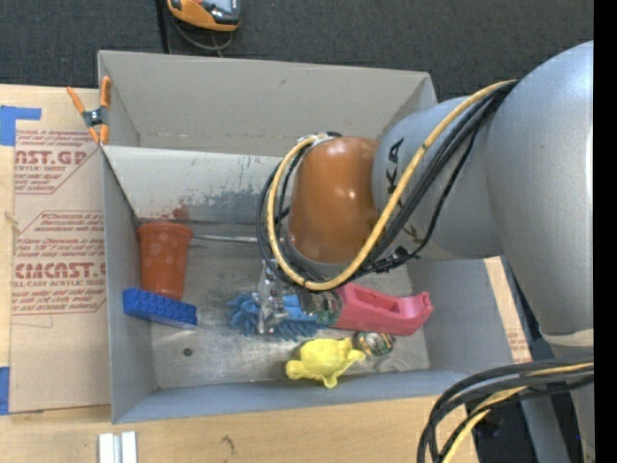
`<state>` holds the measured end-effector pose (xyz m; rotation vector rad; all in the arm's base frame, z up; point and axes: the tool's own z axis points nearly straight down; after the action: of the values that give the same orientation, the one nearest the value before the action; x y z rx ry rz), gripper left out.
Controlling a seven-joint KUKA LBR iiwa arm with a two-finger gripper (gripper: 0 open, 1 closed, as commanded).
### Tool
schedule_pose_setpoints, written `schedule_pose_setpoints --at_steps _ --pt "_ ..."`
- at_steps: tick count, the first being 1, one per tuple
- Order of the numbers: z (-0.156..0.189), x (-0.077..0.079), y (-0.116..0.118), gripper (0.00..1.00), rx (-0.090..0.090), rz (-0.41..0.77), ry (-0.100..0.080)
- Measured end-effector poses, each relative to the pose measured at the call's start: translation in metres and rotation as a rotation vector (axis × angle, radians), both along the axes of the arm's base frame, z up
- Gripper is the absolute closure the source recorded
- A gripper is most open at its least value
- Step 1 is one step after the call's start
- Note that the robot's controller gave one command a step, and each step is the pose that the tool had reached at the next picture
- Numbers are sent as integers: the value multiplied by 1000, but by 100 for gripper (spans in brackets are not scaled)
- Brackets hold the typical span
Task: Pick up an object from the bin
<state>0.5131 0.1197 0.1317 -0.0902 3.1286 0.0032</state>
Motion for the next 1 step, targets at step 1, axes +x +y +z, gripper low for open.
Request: schedule_pose_setpoints --at_steps 1 --pt "25 -14 -6 100 -5 9 23"
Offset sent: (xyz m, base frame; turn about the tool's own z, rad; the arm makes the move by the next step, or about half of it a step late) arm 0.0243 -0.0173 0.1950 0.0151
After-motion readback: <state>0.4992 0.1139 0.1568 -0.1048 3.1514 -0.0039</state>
